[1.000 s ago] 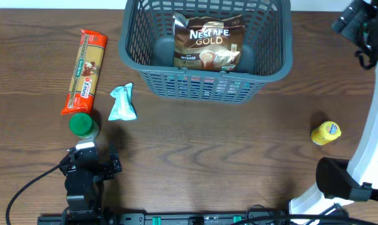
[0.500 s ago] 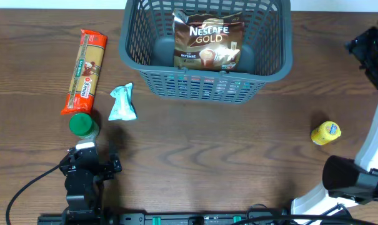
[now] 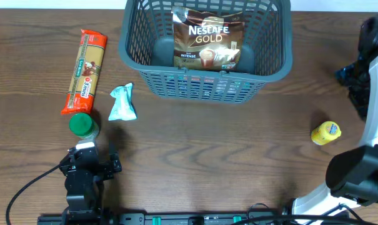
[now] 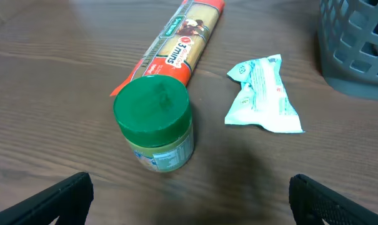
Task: Pack container
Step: 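Move the right gripper down to the yellow Mentos bottle, then align and close the right gripper around the yellow Mentos bottle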
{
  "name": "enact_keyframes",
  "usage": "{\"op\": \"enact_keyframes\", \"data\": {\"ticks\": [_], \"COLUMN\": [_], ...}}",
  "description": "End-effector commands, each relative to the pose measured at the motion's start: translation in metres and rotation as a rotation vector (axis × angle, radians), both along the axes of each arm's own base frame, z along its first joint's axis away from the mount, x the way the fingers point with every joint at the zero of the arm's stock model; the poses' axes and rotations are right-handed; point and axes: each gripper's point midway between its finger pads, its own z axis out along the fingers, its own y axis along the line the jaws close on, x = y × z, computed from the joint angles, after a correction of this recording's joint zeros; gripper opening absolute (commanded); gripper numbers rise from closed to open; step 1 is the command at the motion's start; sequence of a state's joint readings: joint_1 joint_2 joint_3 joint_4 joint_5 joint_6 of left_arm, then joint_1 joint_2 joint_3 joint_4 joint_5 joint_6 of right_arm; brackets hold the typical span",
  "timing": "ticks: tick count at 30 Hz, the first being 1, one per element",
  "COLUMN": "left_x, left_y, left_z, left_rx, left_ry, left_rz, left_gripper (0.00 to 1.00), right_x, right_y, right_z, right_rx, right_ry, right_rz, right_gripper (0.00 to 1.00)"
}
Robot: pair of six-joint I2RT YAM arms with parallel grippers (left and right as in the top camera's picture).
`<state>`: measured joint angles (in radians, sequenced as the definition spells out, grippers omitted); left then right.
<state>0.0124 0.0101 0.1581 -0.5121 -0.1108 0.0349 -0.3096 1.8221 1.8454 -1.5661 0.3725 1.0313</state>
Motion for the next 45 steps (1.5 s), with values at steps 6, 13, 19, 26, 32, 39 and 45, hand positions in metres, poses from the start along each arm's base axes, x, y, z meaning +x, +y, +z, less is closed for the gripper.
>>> {"op": "enact_keyframes", "data": {"ticks": [6,13,19,26,32,39,45], "left_x": [0.0,0.0,0.0,0.0,0.0,0.0,0.0], "left_y": [0.001,0.001,0.001,0.001,0.001,0.001,0.001], "left_z": [-0.006,-0.006,-0.006,-0.006,-0.006,-0.006,-0.006], "left_rx": [0.016,0.016,0.016,0.016,0.016,0.016,0.016], "left_ry": [0.011,0.011,0.011,0.011,0.011,0.011,0.011], "left_rz": [-0.002,-0.002,-0.002,-0.002,-0.002,-0.002,-0.002], "left_gripper": [0.99,0.99,0.99,0.99,0.99,0.99,0.99], "right_x": [-0.02,-0.024,-0.027,-0.03,-0.029,-0.024,-0.016], "right_y": [-0.01,-0.012,-0.006,-0.002,0.0,0.0,0.003], "right_z": [-0.058,-0.094,-0.121,-0.145,-0.159,-0.169,-0.17], "right_rx": [0.028,0.057,0.082,0.096,0.104,0.103,0.131], "right_ry": [0.054,0.057,0.053,0.039,0.024,-0.009,-0.046], "right_rz": [-0.123,-0.118,-0.119,-0.118,-0.09,-0.081,-0.081], "right_gripper": [0.99,0.99,0.99,0.99,0.99,0.99,0.99]}}
